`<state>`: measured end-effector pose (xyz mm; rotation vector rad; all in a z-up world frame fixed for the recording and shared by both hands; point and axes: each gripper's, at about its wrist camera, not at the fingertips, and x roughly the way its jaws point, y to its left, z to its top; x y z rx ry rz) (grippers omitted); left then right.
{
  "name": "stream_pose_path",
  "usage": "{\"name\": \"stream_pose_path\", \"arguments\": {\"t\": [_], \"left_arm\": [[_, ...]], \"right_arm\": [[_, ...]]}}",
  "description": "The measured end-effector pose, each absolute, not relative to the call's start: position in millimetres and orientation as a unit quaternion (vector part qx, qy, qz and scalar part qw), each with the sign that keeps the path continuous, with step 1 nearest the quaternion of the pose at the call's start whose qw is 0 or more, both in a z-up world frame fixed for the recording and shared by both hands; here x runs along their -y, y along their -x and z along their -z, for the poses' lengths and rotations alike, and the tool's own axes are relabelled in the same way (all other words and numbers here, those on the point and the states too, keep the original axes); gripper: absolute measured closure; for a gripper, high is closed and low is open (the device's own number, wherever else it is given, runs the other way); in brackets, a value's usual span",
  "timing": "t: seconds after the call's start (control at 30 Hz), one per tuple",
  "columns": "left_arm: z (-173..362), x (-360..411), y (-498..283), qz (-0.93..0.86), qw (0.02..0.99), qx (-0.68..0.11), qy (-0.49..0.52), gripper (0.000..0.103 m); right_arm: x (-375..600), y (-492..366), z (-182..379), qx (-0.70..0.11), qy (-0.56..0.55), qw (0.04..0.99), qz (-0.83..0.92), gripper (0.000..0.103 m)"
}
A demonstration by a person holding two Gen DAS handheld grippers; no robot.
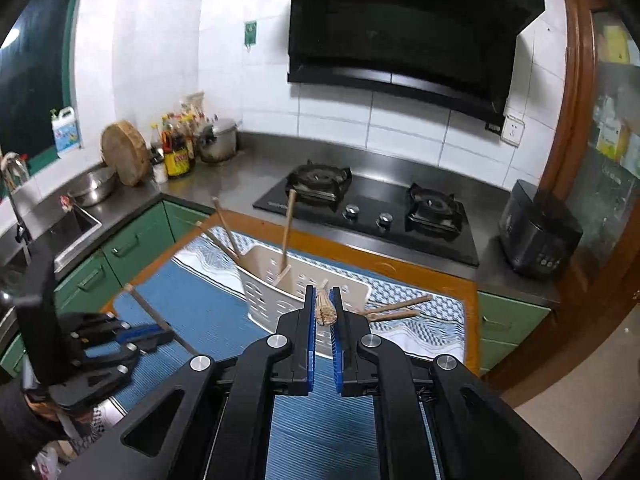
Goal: Organize utensils
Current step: 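Lift both held chopsticks upright and carry them over the holder, then drop the left tool's chopstick into the holder while the right tool releases its own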
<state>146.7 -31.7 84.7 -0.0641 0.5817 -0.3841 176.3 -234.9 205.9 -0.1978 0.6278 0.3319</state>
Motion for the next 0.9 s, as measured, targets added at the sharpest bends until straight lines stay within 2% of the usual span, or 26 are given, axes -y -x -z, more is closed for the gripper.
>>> {"name": "stream_pose_path", "arguments": {"t": [0.27,0.53,0.7,0.9], "left_arm": [[-146.5,27.4,-157.9,0.184,0.956,-0.228,0.018,0.098],[-197.7,31.3,-190.7,0.163,0.969,-0.183,0.016,0.098],[-198.0,34.8,-221.1,0.143,0.972,-0.183,0.018,0.098],[-166.0,42.6,-255.8,0.143,0.963,-0.229,0.014,0.098]], "right_arm": [[232.0,-210.7,-184.4,-0.367,0.105,0.910,-0.163,0.096],[227.7,-234.1,-157.8,-0.388,0.095,0.901,-0.169,0.096],[226.0,-240.0,-148.7,-0.392,0.093,0.899,-0.174,0.096],[226.2,-249.0,-139.2,-0.393,0.092,0.898,-0.177,0.096]]}}
